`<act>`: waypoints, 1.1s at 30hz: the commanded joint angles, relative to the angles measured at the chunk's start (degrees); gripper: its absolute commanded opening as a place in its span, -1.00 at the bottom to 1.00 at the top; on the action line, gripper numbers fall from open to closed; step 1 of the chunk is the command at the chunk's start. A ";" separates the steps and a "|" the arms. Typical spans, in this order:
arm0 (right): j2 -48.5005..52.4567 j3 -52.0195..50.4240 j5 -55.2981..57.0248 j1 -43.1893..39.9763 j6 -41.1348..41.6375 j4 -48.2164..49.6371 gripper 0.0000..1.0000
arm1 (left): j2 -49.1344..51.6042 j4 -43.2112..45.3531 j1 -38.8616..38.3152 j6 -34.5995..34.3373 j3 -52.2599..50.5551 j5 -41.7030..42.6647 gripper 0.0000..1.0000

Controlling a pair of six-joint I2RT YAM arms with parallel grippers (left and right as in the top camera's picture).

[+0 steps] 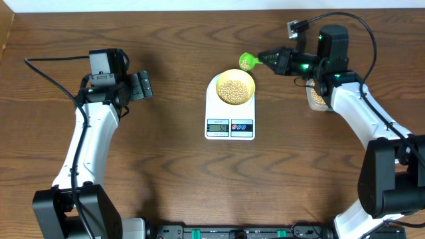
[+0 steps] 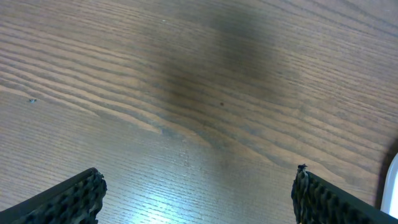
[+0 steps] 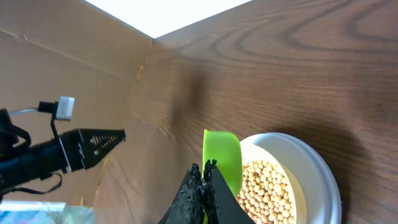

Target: Scoop item into bowl and weigh 50g on scale

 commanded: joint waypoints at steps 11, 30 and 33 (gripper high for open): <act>0.04 -0.11 -7.78 -9.53 14.10 1.14 -0.98 | 0.81 -0.11 -0.02 -0.52 0.04 -0.96 0.96; 0.02 -0.13 -19.37 -25.33 -3.52 -17.64 -0.98 | 0.81 -0.11 0.00 -0.52 0.04 -0.96 0.96; 0.04 -0.13 -17.55 -27.23 -6.69 -21.09 -0.98 | 0.81 -0.11 0.00 -0.52 0.04 -0.96 0.96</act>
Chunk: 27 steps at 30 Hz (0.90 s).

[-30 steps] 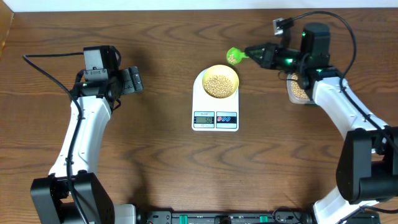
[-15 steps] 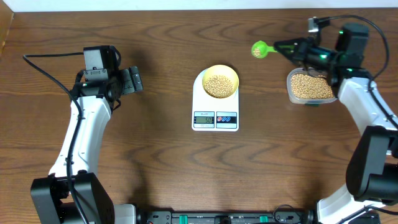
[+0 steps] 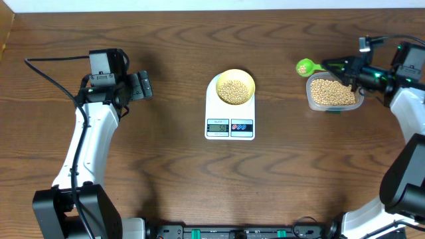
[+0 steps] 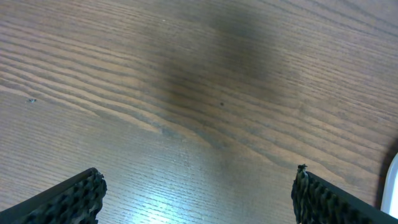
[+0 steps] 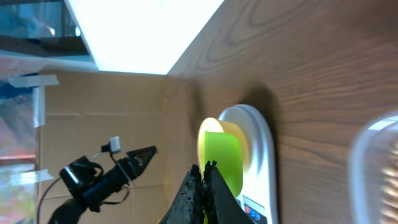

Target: Scoop item into bowl and weigh 50g on scale

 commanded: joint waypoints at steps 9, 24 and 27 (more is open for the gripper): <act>0.04 -0.11 11.41 -6.03 -13.81 -13.03 -0.98 | 0.81 -0.11 -0.02 -0.52 0.04 -0.96 0.96; 0.02 -0.11 39.93 -5.18 -17.16 -19.58 -0.98 | 0.81 -0.11 -0.02 -0.52 0.04 -0.96 0.96; 0.04 -0.11 42.62 -4.31 -17.14 -19.41 -0.98 | 0.81 -0.11 0.00 -0.52 0.04 -0.96 0.96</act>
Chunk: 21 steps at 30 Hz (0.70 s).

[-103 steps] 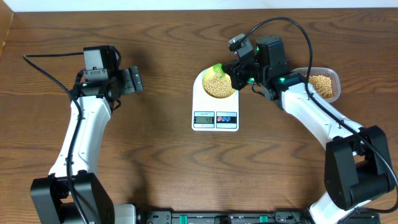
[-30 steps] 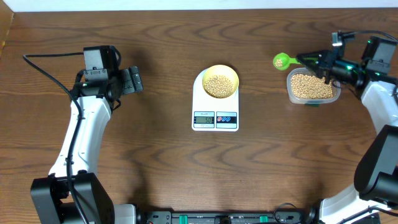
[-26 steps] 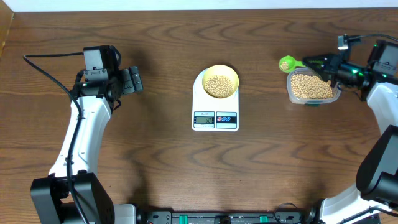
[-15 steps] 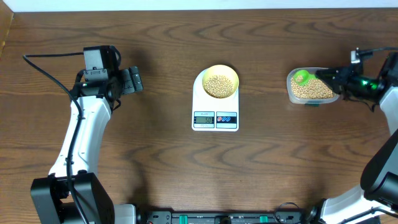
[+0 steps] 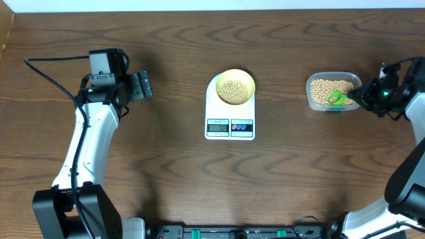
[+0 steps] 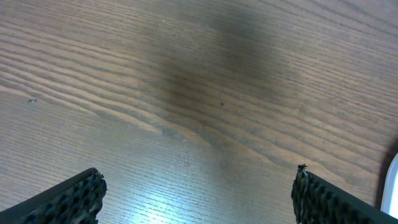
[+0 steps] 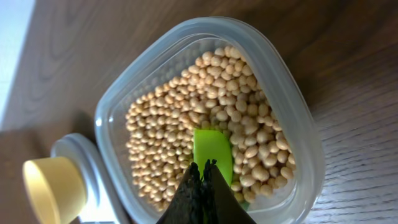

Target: Scoop item into bowl and weigh 50g on scale

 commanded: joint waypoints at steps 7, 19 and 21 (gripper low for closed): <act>0.04 -0.11 11.26 4.24 -1.38 1.92 -0.97 | 0.81 -0.11 0.00 -0.52 0.04 -0.96 0.96; -0.13 -0.04 11.17 5.51 -2.29 4.61 -0.33 | 0.81 -0.11 0.00 -0.52 0.04 -0.96 0.96; -0.74 0.28 9.66 5.51 -2.32 4.39 -0.20 | 0.81 -0.11 0.00 -0.52 0.04 -0.96 0.96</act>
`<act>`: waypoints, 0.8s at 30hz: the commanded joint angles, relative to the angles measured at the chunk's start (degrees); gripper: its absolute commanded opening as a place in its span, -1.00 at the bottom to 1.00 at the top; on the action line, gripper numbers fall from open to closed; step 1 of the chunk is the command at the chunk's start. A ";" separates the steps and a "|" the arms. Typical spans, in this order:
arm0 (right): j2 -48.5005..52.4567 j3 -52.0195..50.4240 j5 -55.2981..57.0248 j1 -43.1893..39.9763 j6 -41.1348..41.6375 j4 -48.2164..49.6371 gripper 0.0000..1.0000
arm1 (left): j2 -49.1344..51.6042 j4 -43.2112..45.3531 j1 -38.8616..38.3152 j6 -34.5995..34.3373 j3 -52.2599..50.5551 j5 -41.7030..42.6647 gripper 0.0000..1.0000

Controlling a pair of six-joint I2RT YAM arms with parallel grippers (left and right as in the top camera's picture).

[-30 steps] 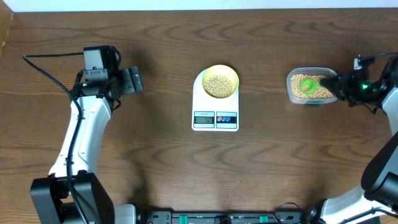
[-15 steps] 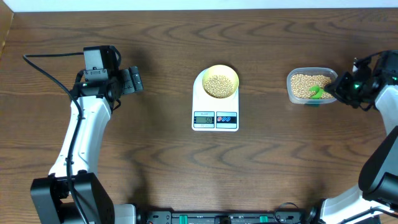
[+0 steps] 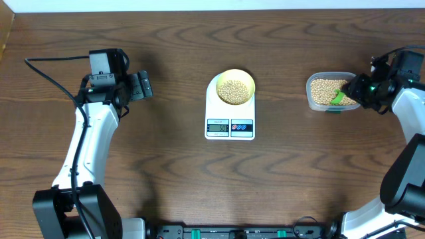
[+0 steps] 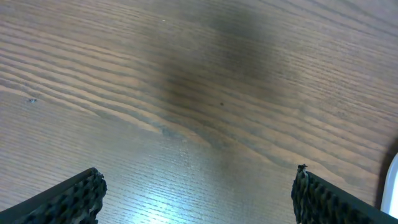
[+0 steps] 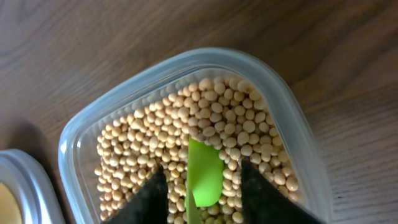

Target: Scoop item into bowl and weigh 50g on scale

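A yellow bowl (image 3: pixel 236 72) of soybeans stands on the white scale (image 3: pixel 230 111) at mid-table. To the right is a clear tub (image 3: pixel 309 93) of soybeans, and the green scoop (image 3: pixel 337 97) lies in it on the beans (image 5: pixel 230 118). My right gripper (image 3: pixel 353 89) hangs over the tub's right side. In the right wrist view it (image 5: pixel 203 167) is open, with the scoop (image 5: pixel 205 171) loose between the fingers (image 5: pixel 155 193). My left gripper (image 3: pixel 143 86) is far left, open (image 4: pixel 199 205) over bare wood.
The tub's rim (image 5: pixel 186 62) shows in the right wrist view, with the scale's edge (image 5: pixel 22 180) at lower left. A black cable (image 3: pixel 46 73) trails behind the left arm. Brown tabletop (image 3: pixel 166 172) surrounds the scale.
My right gripper was shut on the scoop's handle inside the tub. It is now open, and the scoop lies free on the beans. The left arm has not moved.
My right gripper first held the scoop at the bowl's far rim over the scale. It then held the scoop just left of the tub, then in the tub's beans. Now it has let go. The left gripper stayed open and still throughout.
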 commanded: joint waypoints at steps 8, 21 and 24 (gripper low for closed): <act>-5.92 4.39 2.10 0.07 -2.23 -3.76 0.33 | 0.81 -0.11 0.00 -0.52 0.04 -0.96 0.96; -12.48 15.19 -0.42 4.50 -2.21 -5.11 0.29 | 0.81 -0.11 0.00 -0.50 0.04 -0.96 0.96; -12.48 15.34 -1.01 8.59 -2.80 -2.38 0.29 | 0.81 -0.11 -0.02 -0.50 0.04 -0.96 0.96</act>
